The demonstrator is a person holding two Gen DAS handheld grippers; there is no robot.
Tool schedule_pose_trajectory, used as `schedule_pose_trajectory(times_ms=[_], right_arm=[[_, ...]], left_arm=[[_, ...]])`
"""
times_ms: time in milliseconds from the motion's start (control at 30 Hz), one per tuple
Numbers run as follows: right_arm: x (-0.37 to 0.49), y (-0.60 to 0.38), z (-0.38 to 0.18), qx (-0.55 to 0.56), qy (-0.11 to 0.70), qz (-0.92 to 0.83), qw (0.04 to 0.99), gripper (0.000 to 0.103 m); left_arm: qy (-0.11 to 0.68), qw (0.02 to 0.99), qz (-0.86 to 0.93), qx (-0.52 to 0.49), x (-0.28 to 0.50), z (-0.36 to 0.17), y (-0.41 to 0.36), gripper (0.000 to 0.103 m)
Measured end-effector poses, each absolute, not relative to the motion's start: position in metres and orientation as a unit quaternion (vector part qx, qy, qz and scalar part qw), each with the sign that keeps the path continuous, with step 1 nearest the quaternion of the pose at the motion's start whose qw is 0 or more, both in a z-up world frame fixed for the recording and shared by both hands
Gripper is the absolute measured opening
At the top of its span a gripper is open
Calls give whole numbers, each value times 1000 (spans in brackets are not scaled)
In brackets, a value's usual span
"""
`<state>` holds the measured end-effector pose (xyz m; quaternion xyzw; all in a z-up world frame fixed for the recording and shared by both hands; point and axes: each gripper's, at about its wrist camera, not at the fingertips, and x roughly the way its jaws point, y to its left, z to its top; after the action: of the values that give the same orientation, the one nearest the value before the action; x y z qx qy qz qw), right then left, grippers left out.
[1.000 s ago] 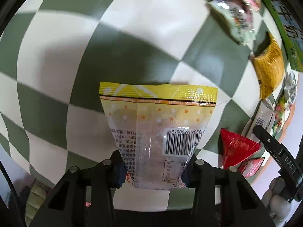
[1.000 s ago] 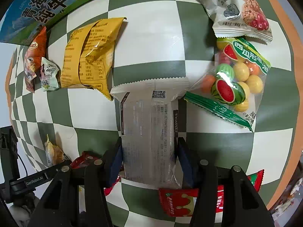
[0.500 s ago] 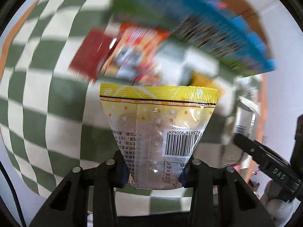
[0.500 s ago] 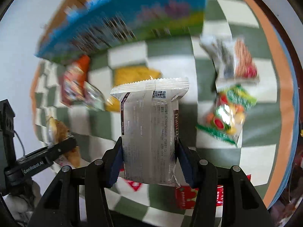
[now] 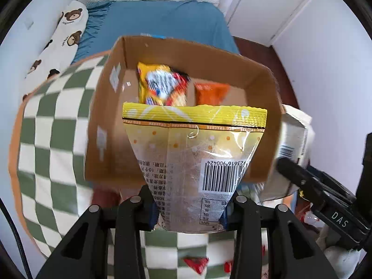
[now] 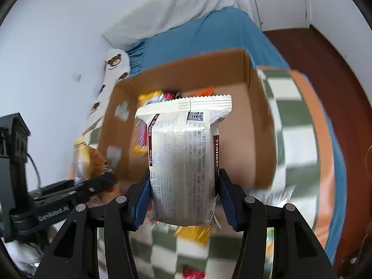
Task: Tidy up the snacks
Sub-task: 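Carry the bag and bar into the box and open both tools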
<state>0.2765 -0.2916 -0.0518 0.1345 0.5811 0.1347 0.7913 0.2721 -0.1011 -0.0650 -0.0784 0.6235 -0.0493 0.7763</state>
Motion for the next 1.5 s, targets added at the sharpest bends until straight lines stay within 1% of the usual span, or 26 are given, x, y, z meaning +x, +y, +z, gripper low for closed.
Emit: schedule_pose_trajectory(times_ms=[33, 67, 233, 367, 467, 500, 600, 633, 667, 700, 733, 767, 833, 1033, 1233, 1500], right_arm=[[292, -288, -56, 122, 580, 126, 795, 56], [304, -288, -63, 113, 581, 119, 797, 56], [361, -283, -100, 82, 601, 92, 789, 56], [393, -283, -126, 63, 612, 74, 785, 56], [414, -282, -145, 55, 625, 66, 776, 57], [421, -280, -154, 49, 634, 65, 769, 60], [431, -281, -171, 43, 648, 55, 759, 85], [432, -281, -172, 44, 647, 54, 759, 85], [433, -282, -173, 48, 647, 54, 759, 85], [433, -281, -173, 48, 647, 55, 759, 85], [433, -280, -173, 47, 647, 58, 759, 86], [432, -279, -172, 46, 646, 58, 760, 86], [430, -277, -172, 42, 646, 59, 760, 90], [416, -281, -162, 48, 639, 61, 766, 91], [387, -281, -145, 22, 617, 64, 784, 91], [340, -288, -113, 22, 586, 64, 807, 91]], left_arm=[[633, 770, -45, -67, 291, -78, -98, 36], [639, 766, -34, -62, 300, -78, -92, 36], [678, 735, 7, -17, 351, -133, -76, 36], [702, 711, 31, 19, 372, -174, -65, 37], [722, 691, 33, 18, 378, -202, -58, 37], [728, 685, 30, 15, 377, -208, -58, 38], [733, 680, 24, -11, 376, -221, -53, 53], [732, 681, 21, -15, 377, -222, -54, 59], [728, 685, 17, -20, 376, -221, -55, 63], [726, 687, 11, -24, 376, -220, -56, 72], [724, 689, 5, -28, 376, -220, -58, 78], [722, 691, 4, -29, 375, -218, -58, 79], [715, 699, 7, -23, 374, -215, -60, 85], [684, 729, 24, -25, 367, -198, -57, 85], [643, 764, 32, -40, 351, -170, -54, 85], [585, 810, 38, -21, 314, -101, -68, 85]])
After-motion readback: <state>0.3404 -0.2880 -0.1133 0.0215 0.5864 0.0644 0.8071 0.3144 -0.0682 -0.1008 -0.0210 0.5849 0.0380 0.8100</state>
